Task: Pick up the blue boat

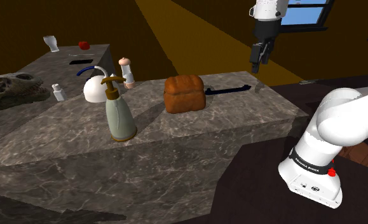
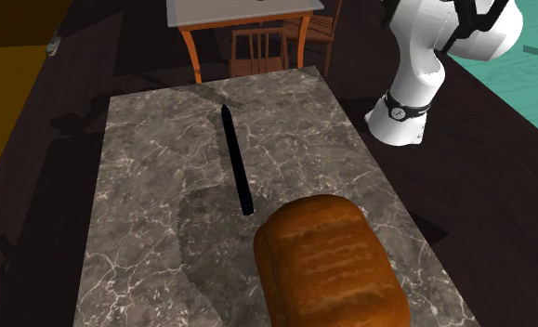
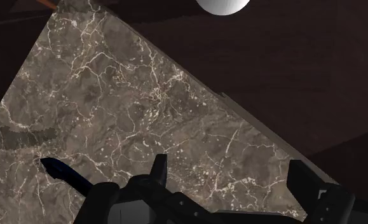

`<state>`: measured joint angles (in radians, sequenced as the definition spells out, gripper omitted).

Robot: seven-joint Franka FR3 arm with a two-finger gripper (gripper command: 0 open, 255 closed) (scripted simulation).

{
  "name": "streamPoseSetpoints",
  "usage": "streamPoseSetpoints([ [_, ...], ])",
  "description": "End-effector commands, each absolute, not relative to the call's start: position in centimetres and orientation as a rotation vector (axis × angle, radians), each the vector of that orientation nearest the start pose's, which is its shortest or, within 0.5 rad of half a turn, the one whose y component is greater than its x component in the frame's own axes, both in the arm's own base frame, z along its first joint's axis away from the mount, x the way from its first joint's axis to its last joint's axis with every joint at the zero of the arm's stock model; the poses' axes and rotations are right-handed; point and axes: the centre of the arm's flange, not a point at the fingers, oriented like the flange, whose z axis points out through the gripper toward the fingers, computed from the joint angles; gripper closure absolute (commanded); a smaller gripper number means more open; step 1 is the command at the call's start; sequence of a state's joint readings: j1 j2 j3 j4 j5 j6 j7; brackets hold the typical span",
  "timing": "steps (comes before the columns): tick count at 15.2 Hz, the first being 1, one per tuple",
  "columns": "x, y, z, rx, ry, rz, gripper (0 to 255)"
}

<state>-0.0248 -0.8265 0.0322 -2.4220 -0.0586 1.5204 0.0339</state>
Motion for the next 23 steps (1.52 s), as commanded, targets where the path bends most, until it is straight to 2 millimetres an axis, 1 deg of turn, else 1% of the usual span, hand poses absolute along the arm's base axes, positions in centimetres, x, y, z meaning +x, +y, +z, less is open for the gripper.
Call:
streamPoseSetpoints([
  [1,28.9,-0.2,56.8,-3.222,0.062,0.119,0],
  [6,30.4,-5.7,53.3,-3.198,-0.21,0.107,0],
  [12,33.3,-11.8,48.9,-3.138,-0.529,0.091,0],
  [18,37.4,-17.0,44.4,-3.046,-0.839,0.075,0],
  [23,41.5,-20.6,40.5,-2.946,-1.086,0.061,0],
])
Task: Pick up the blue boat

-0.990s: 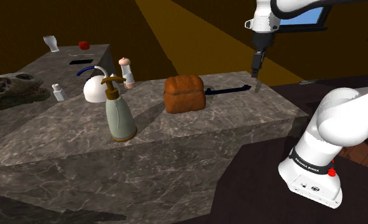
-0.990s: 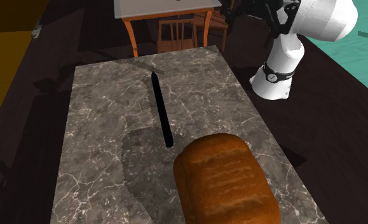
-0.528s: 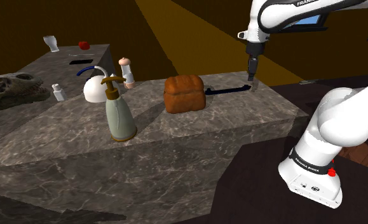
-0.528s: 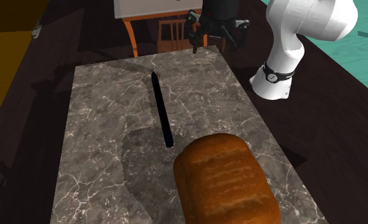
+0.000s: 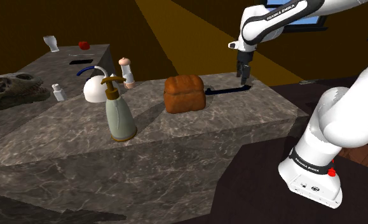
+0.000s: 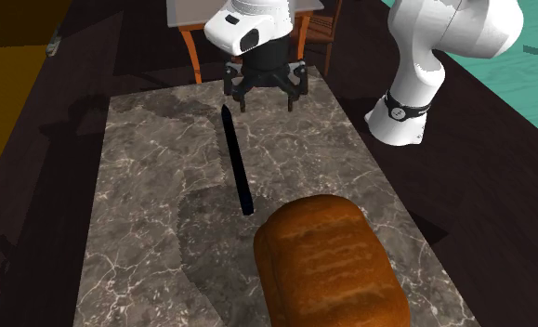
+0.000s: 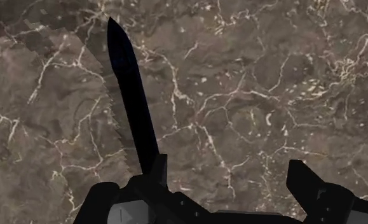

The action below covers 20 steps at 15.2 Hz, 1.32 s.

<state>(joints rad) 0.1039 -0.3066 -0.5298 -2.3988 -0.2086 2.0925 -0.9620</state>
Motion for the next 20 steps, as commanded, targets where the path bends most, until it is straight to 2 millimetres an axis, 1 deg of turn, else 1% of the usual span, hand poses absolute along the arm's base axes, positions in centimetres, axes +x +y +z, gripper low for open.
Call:
streamPoseSetpoints([
  [1,42.4,-21.2,39.7,-2.924,-1.135,0.058,0],
  [6,47.2,-23.7,35.8,-2.8,-1.369,0.043,0],
  [7,47.4,-23.8,35.6,-2.795,-1.379,0.043,0],
  [13,47.4,-23.8,32.4,-2.795,-1.379,0.043,0],
  [14,47.4,-23.8,31.6,-2.795,-1.379,0.043,0],
  [16,47.4,-23.8,31.6,-2.795,-1.379,0.043,0],
  [17,47.4,-23.7,31.7,-2.795,-1.379,0.043,255],
  [20,47.4,-23.7,31.7,-2.795,-1.379,0.043,255],
])
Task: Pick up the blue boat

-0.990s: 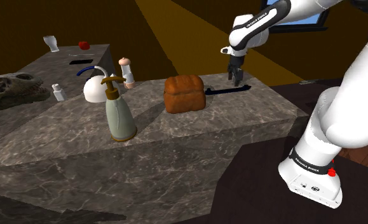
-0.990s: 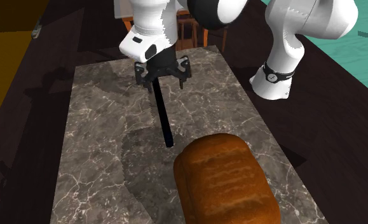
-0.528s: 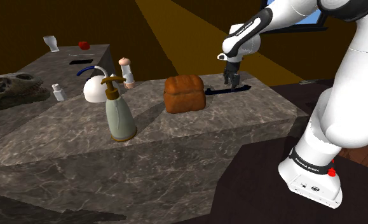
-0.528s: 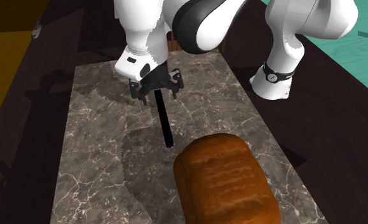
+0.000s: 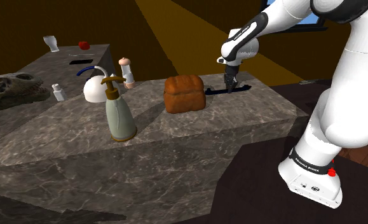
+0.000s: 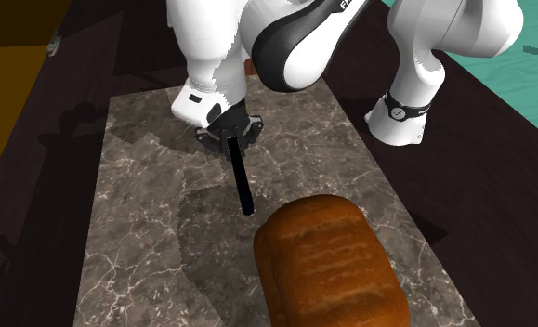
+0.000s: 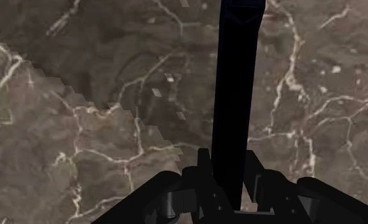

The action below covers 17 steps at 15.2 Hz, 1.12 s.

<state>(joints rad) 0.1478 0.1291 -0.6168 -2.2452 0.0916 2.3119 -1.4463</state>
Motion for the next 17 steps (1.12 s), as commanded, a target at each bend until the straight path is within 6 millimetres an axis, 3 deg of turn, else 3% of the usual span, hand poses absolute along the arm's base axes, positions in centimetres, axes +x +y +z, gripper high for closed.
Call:
streamPoseSetpoints([
  [1,47.4,-23.7,31.7,-2.795,-1.379,0.043,255],
  [6,47.4,-23.8,31.6,-2.795,-1.379,0.043,255],
  [17,47.4,-23.8,37.4,-2.795,-1.379,0.043,255],
])
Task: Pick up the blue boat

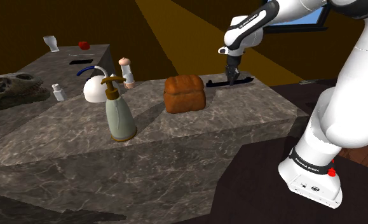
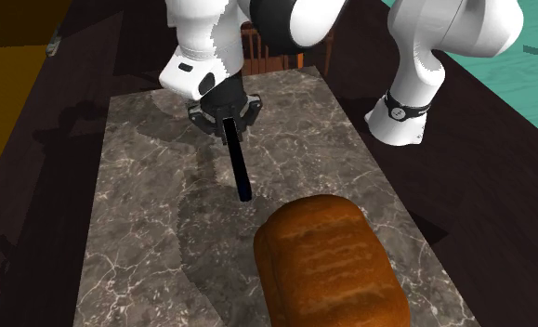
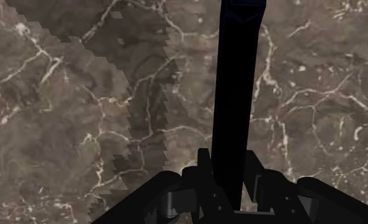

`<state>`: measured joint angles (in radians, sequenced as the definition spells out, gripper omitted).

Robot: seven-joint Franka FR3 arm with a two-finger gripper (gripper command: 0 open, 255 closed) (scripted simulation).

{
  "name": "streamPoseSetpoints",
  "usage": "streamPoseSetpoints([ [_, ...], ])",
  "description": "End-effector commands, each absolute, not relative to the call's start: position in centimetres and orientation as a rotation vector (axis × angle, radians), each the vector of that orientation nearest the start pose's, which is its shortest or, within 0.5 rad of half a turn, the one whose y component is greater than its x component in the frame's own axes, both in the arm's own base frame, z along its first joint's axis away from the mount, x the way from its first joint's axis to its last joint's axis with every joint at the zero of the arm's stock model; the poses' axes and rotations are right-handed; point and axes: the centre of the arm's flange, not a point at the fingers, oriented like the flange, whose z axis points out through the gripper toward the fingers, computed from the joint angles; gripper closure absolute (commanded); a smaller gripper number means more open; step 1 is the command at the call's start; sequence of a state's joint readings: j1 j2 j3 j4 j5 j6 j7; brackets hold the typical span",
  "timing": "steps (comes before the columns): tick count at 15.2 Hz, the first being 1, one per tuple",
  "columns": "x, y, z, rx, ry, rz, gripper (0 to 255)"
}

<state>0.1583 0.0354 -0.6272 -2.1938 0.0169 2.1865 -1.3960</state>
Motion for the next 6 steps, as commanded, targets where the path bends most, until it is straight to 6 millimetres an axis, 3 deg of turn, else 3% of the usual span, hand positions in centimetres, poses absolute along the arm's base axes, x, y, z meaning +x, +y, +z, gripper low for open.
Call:
streamPoseSetpoints([
  [1,47.4,-23.8,38.0,-2.795,-1.379,0.043,255],
  [6,47.4,-23.8,39.6,-2.795,-1.379,0.043,255],
])
